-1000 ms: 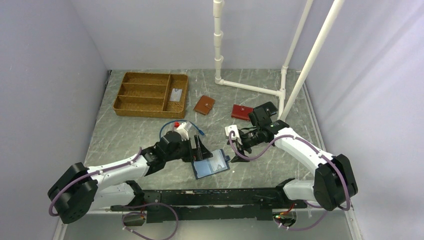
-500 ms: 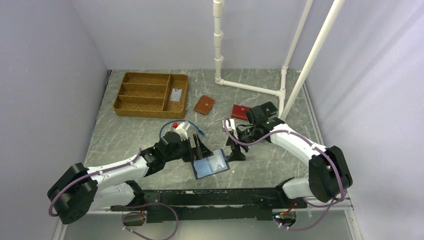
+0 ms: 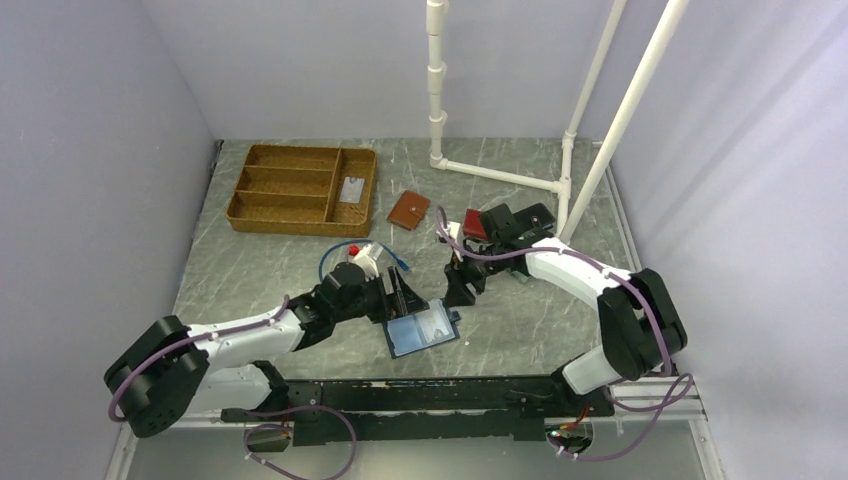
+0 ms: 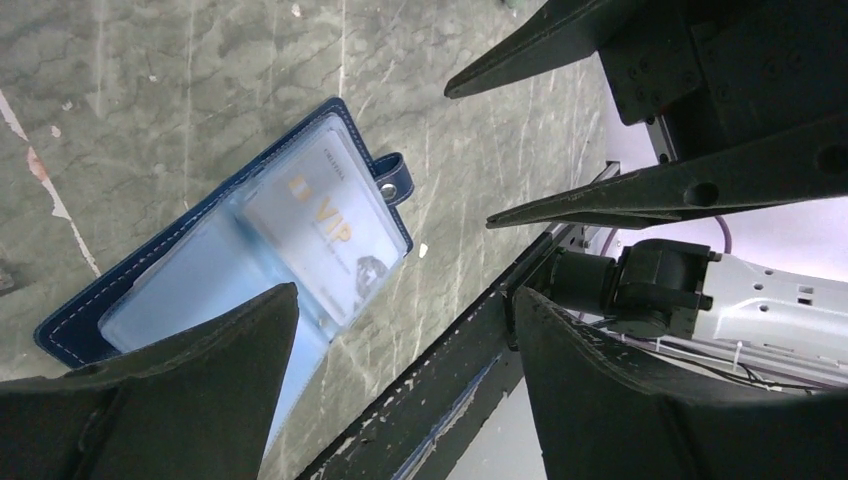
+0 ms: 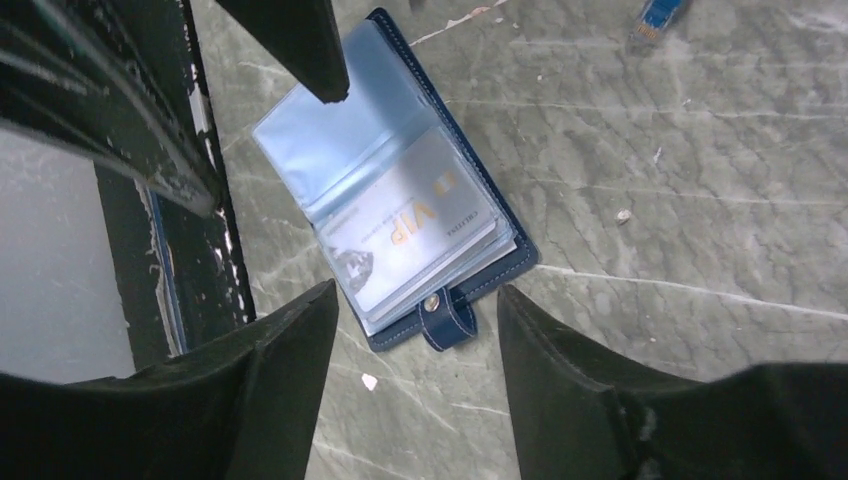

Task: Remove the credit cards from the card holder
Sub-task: Remove the credit card from the card holder.

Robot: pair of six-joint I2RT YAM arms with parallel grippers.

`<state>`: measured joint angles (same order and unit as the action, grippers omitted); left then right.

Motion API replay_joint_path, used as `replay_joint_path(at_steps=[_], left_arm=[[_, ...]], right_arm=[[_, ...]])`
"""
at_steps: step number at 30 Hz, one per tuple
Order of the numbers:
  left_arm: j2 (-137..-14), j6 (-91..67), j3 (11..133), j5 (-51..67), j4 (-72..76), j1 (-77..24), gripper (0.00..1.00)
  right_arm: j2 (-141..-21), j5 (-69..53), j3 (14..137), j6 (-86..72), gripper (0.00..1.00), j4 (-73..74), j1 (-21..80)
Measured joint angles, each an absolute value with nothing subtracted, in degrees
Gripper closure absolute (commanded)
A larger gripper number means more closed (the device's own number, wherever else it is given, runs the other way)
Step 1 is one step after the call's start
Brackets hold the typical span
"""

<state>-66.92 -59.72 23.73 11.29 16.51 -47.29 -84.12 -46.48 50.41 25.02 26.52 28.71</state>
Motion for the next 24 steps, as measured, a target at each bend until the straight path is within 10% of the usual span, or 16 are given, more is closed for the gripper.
replay_joint_path(at_steps=[24], left_arm=[[-82.2, -64.1, 25.4, 13.1, 20.1, -47.4, 0.45]], right_arm=[[-95.0, -45.4, 53.4, 10.8, 0.65, 22.9, 30.5]])
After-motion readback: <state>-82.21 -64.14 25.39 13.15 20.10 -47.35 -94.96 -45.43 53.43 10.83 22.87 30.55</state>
